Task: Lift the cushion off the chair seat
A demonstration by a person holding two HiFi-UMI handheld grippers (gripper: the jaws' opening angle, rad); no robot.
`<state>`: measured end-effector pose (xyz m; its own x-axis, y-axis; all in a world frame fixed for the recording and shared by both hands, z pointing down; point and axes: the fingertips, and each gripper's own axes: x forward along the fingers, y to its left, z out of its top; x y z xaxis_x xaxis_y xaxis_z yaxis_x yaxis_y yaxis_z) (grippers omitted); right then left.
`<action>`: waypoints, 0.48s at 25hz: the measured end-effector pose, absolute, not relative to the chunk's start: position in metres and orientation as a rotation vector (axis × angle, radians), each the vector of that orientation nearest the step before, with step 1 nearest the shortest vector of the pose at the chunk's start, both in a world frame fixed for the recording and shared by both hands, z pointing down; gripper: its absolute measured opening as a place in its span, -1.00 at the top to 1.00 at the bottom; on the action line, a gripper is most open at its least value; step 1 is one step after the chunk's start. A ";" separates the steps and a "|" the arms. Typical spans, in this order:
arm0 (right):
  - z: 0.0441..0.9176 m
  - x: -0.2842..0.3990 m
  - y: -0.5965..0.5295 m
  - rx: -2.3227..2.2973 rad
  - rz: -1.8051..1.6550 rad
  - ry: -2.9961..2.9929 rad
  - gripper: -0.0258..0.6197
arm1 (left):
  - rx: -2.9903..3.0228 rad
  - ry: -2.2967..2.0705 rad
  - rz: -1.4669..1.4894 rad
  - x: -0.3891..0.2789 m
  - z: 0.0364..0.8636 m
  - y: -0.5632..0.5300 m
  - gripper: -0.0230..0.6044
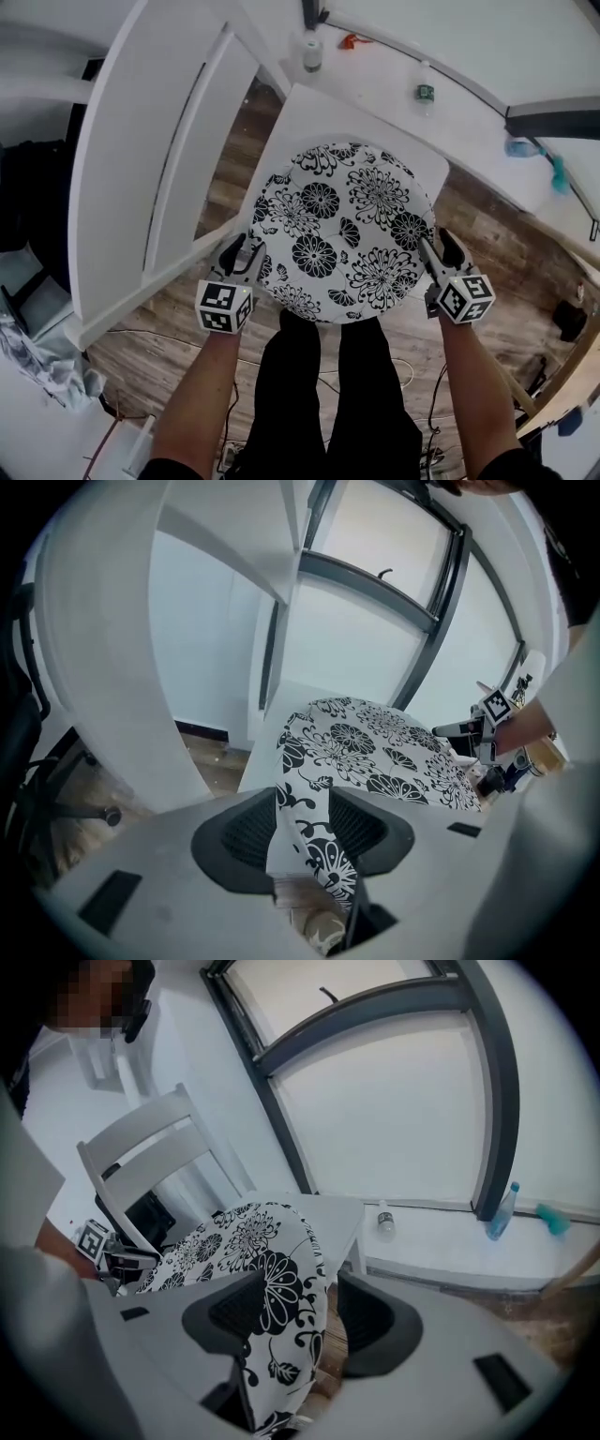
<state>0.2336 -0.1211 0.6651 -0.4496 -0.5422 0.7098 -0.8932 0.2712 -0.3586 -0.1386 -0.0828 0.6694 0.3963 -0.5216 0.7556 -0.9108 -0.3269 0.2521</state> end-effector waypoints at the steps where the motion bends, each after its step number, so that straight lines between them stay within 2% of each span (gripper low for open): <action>1: 0.667 0.235 -0.121 1.292 1.041 -2.089 0.21 | 1.985 -1.215 0.743 -0.137 0.672 -0.082 0.43; 12: 0.685 0.228 -0.117 1.271 1.037 -2.043 0.21 | 1.943 -1.239 0.753 -0.140 0.691 -0.078 0.43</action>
<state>0.2282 -0.1170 0.6850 -0.4276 -0.5090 0.7470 -0.9034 0.2681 -0.3345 -0.1403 -0.0782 0.6909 0.3732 -0.5141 0.7722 -0.9223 -0.2958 0.2488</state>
